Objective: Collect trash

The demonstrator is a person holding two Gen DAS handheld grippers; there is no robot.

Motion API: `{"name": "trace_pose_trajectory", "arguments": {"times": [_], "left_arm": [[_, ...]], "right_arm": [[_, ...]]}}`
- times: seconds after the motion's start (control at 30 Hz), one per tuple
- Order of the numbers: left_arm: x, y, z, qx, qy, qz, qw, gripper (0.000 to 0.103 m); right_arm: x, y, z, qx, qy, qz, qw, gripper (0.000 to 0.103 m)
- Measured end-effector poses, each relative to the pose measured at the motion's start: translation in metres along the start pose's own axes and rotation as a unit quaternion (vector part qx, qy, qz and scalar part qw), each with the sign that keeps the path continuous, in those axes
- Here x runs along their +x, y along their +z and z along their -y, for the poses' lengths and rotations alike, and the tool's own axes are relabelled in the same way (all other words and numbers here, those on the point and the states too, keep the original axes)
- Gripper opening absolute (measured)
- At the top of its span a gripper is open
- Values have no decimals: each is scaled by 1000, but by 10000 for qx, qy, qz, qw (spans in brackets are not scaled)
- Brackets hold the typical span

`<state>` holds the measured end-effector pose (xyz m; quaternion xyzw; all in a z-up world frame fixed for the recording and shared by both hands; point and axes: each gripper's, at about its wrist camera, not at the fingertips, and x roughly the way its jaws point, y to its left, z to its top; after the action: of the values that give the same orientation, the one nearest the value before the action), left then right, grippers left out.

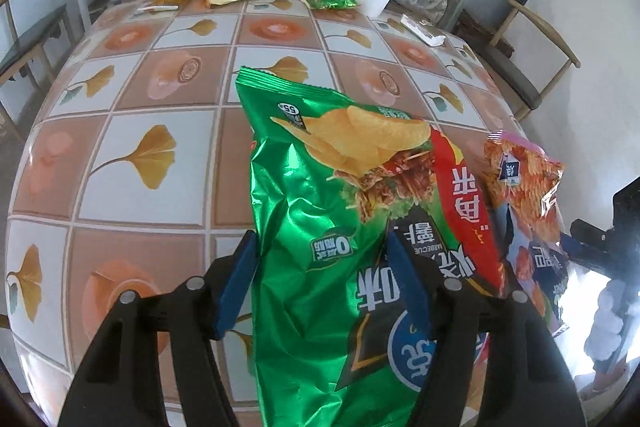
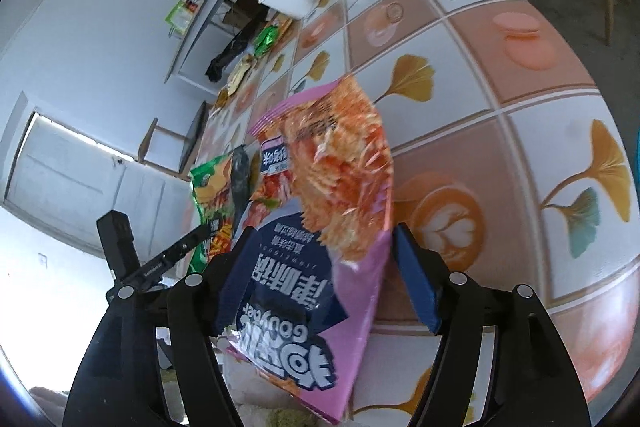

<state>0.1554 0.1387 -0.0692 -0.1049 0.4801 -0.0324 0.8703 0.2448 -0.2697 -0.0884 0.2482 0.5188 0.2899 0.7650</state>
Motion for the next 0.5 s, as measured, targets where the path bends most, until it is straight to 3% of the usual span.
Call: {"name": "trace_pose_trajectory", "arguments": {"times": [0.27, 0.33, 0.5], "left_arm": [[-3, -5, 12, 290, 248, 122, 9992, 51], [-5, -7, 14, 334, 289, 164, 9989, 50], [-10, -10, 17, 380, 296, 278, 9985, 47]], "right_arm": [[7, -5, -11, -218, -427, -3, 9989, 40], [8, -6, -10, -203, -528, -12, 9984, 28], [7, -9, -9, -187, -601, 52, 9980, 24]]}}
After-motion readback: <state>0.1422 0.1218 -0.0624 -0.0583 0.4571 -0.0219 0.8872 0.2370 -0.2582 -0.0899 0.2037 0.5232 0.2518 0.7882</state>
